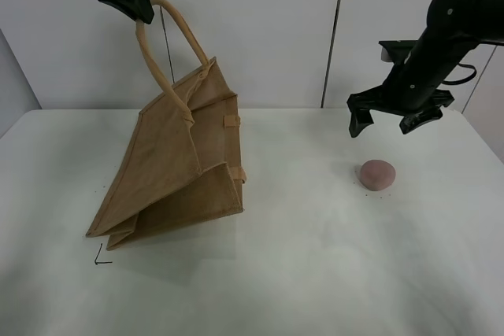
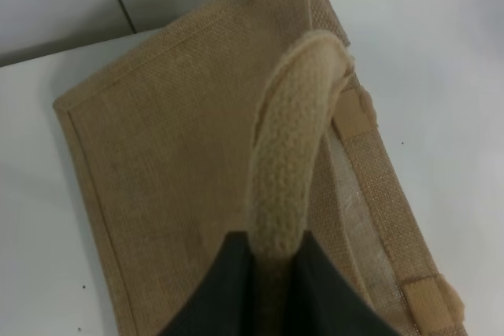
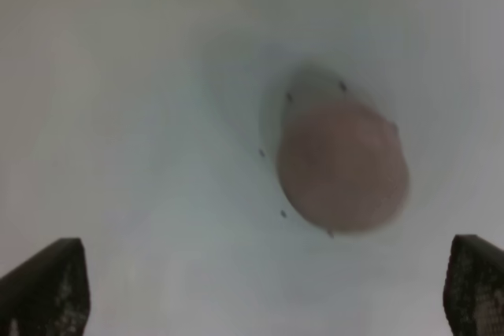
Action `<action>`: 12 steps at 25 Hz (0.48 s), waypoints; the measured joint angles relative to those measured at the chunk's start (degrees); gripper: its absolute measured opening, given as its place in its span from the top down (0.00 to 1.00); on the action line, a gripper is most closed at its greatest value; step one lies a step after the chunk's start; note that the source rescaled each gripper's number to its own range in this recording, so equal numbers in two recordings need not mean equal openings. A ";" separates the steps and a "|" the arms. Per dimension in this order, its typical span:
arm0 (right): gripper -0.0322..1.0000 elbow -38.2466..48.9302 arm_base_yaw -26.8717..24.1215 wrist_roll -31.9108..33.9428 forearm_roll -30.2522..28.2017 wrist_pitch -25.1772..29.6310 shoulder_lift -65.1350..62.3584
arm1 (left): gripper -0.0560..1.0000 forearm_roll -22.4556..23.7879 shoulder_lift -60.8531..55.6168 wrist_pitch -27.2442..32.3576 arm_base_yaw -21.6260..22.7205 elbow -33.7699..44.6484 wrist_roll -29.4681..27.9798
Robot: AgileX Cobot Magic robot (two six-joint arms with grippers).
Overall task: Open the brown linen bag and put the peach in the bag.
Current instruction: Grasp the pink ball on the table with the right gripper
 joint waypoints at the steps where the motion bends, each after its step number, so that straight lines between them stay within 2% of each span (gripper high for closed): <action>1: 0.00 -0.30 0.00 0.57 -0.36 -0.25 1.01 | 0.95 0.00 0.00 0.00 0.00 0.00 0.00; 12: 0.00 -0.67 -0.46 3.47 -3.85 -5.25 9.78 | 0.95 0.00 0.00 0.00 0.00 0.00 0.11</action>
